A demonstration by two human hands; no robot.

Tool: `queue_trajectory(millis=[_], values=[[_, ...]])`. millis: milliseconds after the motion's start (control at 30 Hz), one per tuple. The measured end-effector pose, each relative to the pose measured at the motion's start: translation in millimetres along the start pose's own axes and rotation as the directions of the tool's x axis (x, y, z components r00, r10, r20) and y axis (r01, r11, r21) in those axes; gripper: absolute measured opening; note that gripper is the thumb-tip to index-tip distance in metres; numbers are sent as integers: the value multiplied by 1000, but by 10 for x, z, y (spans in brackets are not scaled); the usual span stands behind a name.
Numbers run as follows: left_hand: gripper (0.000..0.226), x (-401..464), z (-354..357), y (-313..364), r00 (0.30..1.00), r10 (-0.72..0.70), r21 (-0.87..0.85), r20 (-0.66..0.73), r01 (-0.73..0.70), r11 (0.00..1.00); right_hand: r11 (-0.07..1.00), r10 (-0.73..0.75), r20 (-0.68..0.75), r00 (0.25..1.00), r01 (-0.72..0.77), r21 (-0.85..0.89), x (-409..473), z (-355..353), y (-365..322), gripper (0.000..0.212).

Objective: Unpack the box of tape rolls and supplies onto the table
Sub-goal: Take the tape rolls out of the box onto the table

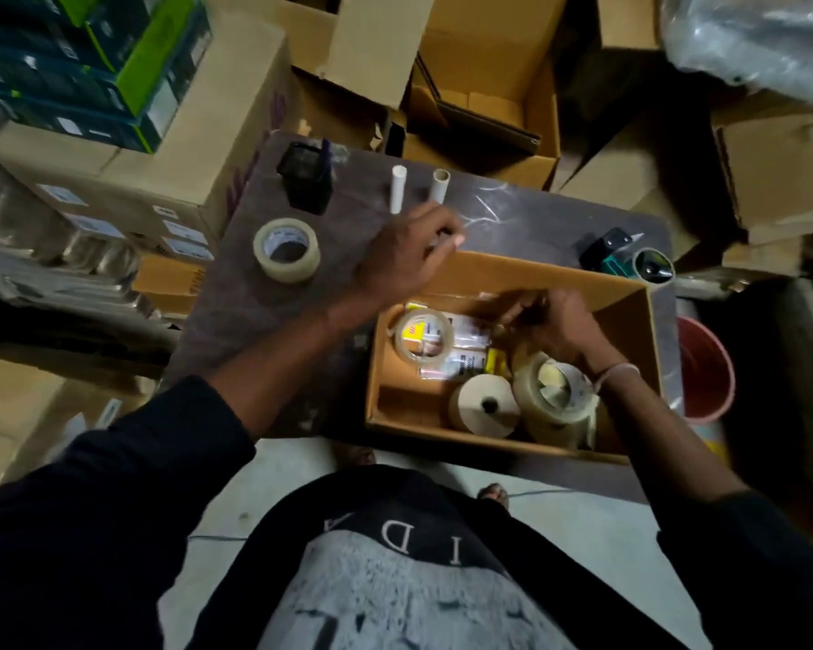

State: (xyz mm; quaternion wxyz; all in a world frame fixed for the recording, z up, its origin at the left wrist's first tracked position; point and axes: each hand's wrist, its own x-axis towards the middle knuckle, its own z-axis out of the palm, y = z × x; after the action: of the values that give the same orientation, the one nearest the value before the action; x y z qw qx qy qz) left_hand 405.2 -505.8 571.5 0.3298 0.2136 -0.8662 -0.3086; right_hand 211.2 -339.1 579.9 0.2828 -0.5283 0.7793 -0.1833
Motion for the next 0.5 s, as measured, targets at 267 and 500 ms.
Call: queue_trajectory(millis=[267, 500], values=[[12, -25, 266, 28, 961, 174, 154, 213, -209, 966, 871, 187, 487, 853, 85, -484, -61, 449, -49, 49], [8, -41, 201, 66, 982, 100, 52, 159, -109, 993, 663, 214, 498, 840, 250, -706, -56, 670, -204, 46]])
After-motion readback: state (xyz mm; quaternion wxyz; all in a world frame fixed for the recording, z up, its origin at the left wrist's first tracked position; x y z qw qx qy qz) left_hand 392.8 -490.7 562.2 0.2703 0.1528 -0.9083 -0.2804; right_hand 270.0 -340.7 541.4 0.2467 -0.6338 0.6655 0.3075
